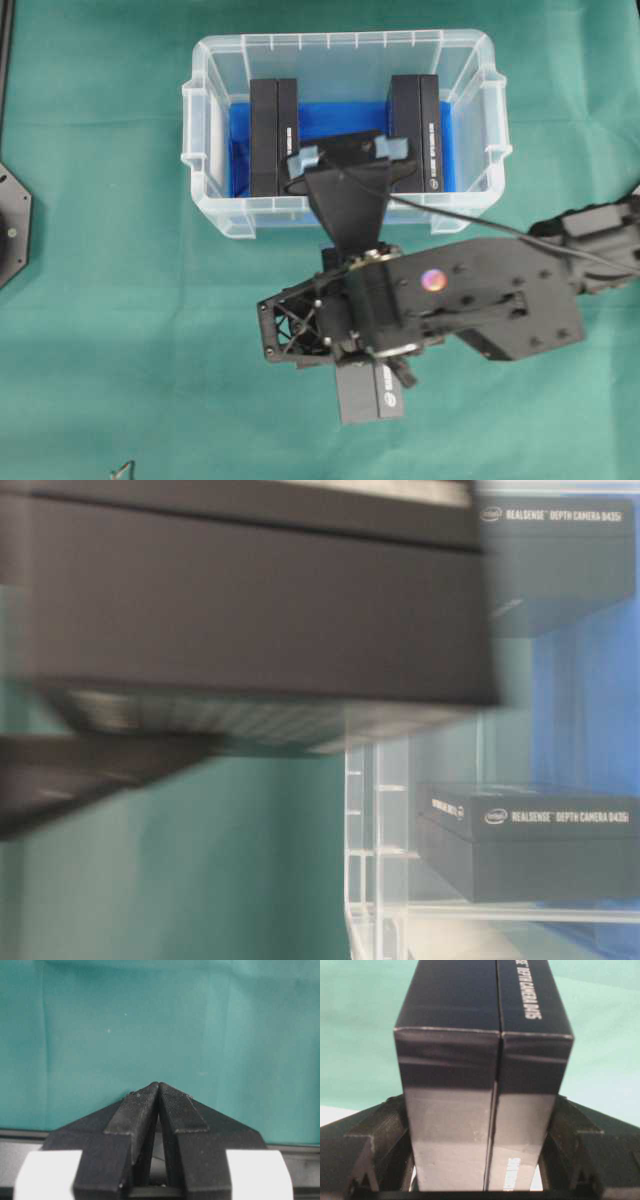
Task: Take the box out of the case with the right arm.
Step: 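Carry the held box out of the case toward the front table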
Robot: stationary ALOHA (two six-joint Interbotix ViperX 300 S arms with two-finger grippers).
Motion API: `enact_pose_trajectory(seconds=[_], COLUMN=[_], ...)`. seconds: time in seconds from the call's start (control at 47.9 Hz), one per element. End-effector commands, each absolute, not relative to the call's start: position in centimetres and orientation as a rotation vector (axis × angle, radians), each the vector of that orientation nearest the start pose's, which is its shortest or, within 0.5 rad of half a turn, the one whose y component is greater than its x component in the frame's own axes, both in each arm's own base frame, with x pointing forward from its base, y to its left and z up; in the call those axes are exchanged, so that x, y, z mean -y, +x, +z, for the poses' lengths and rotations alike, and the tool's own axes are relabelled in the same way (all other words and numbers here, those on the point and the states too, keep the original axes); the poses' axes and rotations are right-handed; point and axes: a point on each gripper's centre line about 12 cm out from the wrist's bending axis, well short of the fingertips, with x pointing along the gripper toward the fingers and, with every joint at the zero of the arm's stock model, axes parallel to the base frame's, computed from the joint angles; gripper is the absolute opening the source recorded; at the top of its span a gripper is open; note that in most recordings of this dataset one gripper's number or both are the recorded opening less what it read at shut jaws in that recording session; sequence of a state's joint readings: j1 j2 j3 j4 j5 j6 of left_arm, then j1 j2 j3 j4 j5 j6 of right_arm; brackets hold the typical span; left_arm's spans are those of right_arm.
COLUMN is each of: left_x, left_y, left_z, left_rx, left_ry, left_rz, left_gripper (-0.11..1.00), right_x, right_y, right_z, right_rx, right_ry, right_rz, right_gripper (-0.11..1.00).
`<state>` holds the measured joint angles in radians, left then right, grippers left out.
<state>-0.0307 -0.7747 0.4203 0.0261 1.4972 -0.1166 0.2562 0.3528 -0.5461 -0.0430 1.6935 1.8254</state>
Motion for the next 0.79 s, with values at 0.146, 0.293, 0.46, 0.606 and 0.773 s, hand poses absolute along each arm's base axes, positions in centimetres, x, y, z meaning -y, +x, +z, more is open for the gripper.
enact_pose_trajectory(seconds=[0.146,0.293,0.46,0.606,0.773], left_x=[0.2,0.2,0.2,0.2,0.1], left_y=[16.5,16.5,16.5,16.5,16.5], left_z=[38.8,38.8,38.7,38.7,38.7], left_rx=[-1.116,-1.116,-1.118,-1.118,-1.118], left_ry=[-0.071,-0.071,-0.071,-0.071,-0.071], left_rz=[0.063,0.062,0.063,0.063,0.064], left_gripper=[0.02,0.02,0.02,0.02,0.02], right_x=[-11.8,-11.9,-11.9,-12.0,-12.0], right_y=[45.7,45.5,45.2,44.8,44.8], right_z=[27.9,24.1,20.9,19.6,19.6], right_rx=[-1.093,-1.092,-1.089,-1.093,-1.092], right_ry=[1.316,1.351,1.381,1.394,1.399], right_rz=[-1.109,-1.107,-1.104,-1.108,-1.107], right_gripper=[0.65,0.65,0.65,0.65,0.65])
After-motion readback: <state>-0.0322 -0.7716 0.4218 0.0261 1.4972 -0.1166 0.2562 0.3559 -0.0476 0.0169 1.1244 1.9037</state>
